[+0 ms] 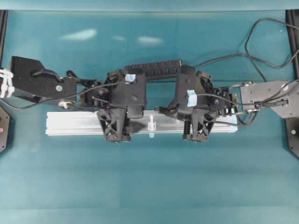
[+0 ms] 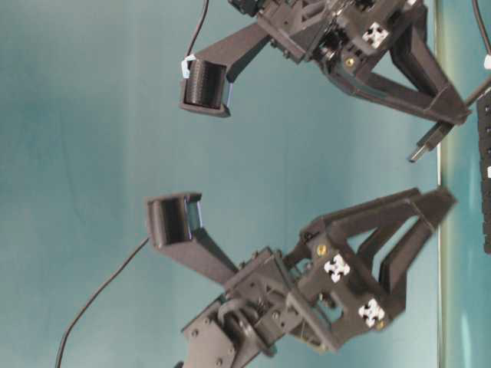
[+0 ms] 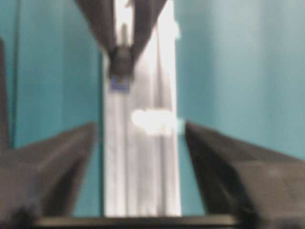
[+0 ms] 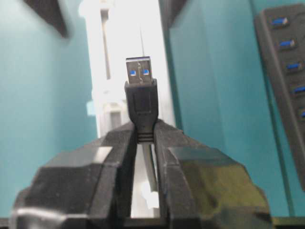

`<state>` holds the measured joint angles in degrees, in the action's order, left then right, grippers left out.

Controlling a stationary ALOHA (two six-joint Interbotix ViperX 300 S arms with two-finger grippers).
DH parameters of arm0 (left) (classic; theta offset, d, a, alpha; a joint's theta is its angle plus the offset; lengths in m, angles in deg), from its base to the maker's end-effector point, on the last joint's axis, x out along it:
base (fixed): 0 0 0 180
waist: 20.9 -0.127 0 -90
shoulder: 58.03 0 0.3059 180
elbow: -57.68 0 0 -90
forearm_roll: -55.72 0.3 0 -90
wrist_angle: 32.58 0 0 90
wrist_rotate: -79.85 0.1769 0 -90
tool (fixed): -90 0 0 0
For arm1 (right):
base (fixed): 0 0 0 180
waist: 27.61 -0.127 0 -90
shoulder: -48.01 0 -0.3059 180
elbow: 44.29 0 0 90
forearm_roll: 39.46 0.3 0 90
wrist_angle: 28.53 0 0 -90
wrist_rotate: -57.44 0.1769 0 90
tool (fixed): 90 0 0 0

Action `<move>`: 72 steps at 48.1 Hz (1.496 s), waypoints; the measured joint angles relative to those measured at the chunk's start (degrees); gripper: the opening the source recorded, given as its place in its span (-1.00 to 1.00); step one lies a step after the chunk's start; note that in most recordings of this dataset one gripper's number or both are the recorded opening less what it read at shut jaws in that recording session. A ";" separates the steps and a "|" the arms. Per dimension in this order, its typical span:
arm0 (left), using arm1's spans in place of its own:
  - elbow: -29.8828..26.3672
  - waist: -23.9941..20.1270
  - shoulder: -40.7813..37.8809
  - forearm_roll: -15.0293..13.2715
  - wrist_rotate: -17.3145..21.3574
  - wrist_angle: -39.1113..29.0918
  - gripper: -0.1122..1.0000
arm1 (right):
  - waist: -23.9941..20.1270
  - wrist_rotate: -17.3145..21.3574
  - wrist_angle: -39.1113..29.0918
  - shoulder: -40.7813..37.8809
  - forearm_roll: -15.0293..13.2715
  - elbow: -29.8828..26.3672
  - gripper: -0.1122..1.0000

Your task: Pass the USB cable through three rings with both arms.

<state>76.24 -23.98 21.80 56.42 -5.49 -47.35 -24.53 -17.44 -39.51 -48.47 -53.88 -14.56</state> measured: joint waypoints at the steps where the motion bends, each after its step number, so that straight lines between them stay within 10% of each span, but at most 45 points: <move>1: 0.18 0.00 0.18 0.00 0.00 0.00 0.89 | 0.00 0.00 -0.35 0.00 0.09 0.00 -0.90; 72: 11.25 0.09 21.45 0.00 0.09 -0.18 0.80 | -3.08 -0.09 -5.10 -9.23 -0.53 -4.83 -0.90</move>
<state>87.49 -23.89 43.24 56.42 -5.40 -47.52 -27.61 -17.53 -44.61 -57.70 -54.40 -19.39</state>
